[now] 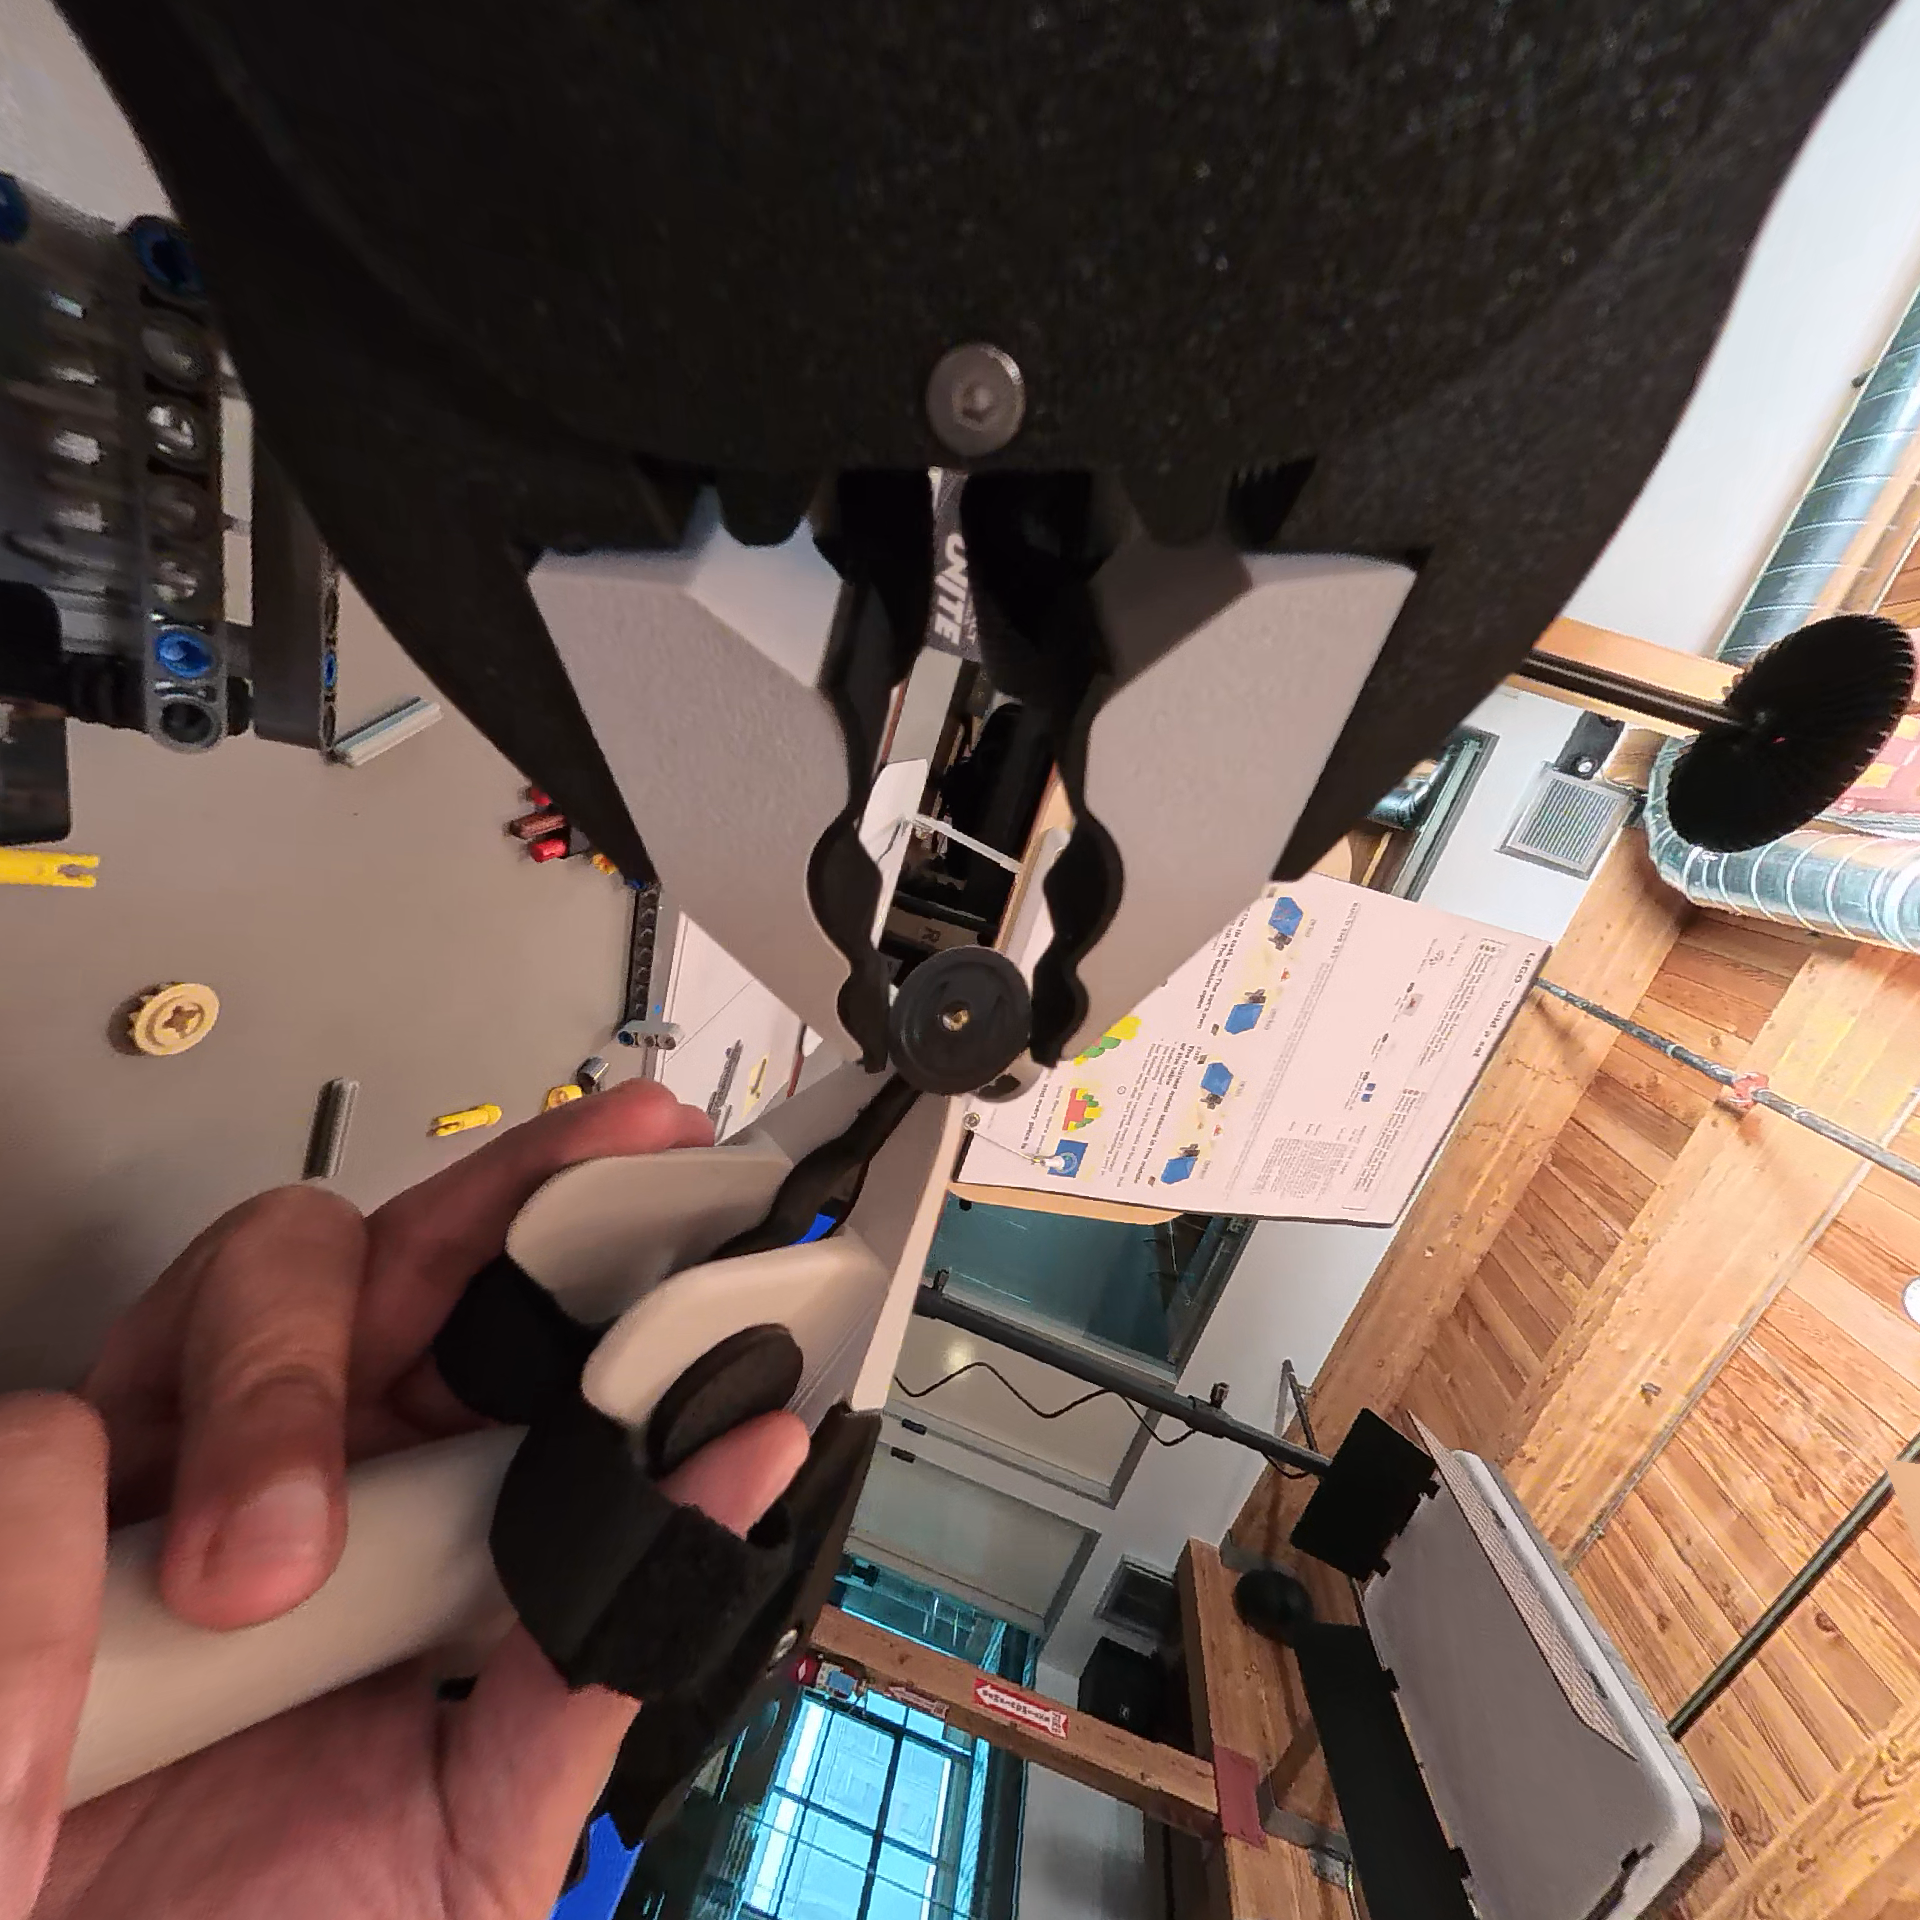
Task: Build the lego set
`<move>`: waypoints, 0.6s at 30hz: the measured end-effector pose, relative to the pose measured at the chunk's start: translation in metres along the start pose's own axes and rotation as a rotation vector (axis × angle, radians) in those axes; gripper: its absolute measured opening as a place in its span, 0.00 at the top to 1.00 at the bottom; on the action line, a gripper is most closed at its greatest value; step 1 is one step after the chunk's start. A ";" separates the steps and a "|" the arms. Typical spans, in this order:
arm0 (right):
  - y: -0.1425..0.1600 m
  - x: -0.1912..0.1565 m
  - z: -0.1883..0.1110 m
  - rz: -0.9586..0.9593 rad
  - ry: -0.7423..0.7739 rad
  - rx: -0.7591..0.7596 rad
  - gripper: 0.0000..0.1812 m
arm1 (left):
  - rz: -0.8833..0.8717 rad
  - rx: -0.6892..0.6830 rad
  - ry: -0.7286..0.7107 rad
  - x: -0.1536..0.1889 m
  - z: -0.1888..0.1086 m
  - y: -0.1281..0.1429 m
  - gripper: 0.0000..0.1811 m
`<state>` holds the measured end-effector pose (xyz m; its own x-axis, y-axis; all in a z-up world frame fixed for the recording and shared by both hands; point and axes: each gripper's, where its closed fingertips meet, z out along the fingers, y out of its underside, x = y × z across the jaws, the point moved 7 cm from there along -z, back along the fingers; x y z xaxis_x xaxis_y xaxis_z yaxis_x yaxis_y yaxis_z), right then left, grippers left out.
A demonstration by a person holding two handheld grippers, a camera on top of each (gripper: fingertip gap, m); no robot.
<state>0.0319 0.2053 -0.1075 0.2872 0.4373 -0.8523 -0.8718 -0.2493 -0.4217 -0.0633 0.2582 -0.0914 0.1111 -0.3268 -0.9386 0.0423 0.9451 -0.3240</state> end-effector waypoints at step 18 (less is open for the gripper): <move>-0.015 -0.006 -0.014 -0.094 0.054 -0.024 1.00 | -0.130 0.079 0.134 0.003 -0.007 0.000 0.99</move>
<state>0.0483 0.1946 -0.1005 0.3888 0.4127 -0.8237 -0.8306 -0.2300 -0.5072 -0.0703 0.2570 -0.0948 -0.0333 -0.4372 -0.8988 0.1265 0.8902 -0.4377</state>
